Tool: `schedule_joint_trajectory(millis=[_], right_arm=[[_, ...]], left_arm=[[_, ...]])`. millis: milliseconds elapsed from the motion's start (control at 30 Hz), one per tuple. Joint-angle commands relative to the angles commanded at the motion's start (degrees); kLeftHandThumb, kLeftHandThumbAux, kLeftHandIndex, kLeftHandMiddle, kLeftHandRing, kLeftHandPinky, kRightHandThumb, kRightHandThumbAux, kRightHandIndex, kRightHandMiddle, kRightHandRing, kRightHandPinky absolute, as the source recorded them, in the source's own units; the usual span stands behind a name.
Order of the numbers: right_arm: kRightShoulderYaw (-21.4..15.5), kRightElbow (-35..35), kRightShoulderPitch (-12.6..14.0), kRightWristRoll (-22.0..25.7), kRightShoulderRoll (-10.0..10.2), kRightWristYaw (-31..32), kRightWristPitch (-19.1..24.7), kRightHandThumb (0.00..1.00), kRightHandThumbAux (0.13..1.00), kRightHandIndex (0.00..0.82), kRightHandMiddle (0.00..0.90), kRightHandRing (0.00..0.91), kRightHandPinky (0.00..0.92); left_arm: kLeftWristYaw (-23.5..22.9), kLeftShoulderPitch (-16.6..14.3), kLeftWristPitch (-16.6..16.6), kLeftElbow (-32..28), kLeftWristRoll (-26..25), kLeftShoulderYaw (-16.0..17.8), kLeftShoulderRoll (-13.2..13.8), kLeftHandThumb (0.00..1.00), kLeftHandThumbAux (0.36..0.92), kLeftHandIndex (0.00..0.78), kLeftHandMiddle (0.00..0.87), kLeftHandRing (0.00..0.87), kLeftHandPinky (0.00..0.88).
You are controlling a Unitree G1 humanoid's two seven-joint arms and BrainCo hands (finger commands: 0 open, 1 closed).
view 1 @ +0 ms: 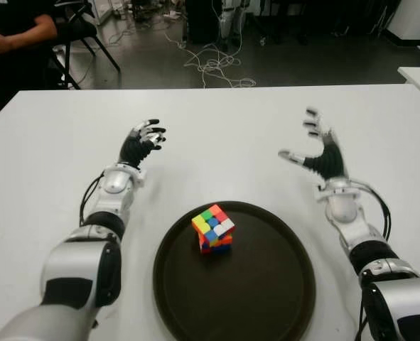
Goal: Pick up the Rubik's Cube and put it in the plate
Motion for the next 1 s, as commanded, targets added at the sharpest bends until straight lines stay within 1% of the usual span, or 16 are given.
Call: schedule_joint_trajectory(millis=[100, 233, 433, 533, 800, 1000], right_arm=[[0.1, 0.5, -0.6, -0.3, -0.1, -1.6, 0.2, 0.036, 0.689, 0.099, 0.16, 0.204, 0.244], [0.3, 1.2, -1.2, -0.5, -0.3, -3.4, 0.8, 0.043, 0.688, 0.104, 0.164, 0.214, 0.261], [0.1, 1.8, -1.2, 0.0, -0.4, -4.5, 1.0, 0.049, 0.69, 0.109, 0.171, 0.223, 0.279], [-0.1, 2.0, -1.1, 0.4, -0.3, -4.7, 1.1, 0.061, 0.688, 0.109, 0.173, 0.227, 0.287], [-0.6, 2.6, -1.4, 1.2, -0.1, -4.6, 1.0, 0.086, 0.687, 0.11, 0.176, 0.232, 0.29], [-0.6, 2.4, -1.2, 1.1, -0.2, -5.1, 0.7, 0.077, 0.688, 0.107, 0.171, 0.222, 0.265]], left_arm=[[0.1, 0.0, 0.1, 0.0, 0.1, 0.0, 0.0, 0.191, 0.634, 0.217, 0.31, 0.31, 0.316], [0.3, 0.1, 0.0, 0.0, 0.4, -0.3, 0.0, 0.18, 0.623, 0.219, 0.313, 0.31, 0.315], [0.7, 0.2, -0.4, -0.2, 0.8, -0.6, 0.0, 0.162, 0.621, 0.21, 0.307, 0.304, 0.312], [0.8, 0.3, -0.6, -0.2, 0.9, -0.8, 0.0, 0.167, 0.635, 0.206, 0.306, 0.305, 0.318], [0.6, 0.3, -0.7, -0.2, 0.7, -1.1, -0.1, 0.168, 0.654, 0.2, 0.299, 0.3, 0.317], [0.3, 0.3, -0.3, -0.1, 0.0, -0.6, -0.3, 0.161, 0.643, 0.196, 0.296, 0.3, 0.317]])
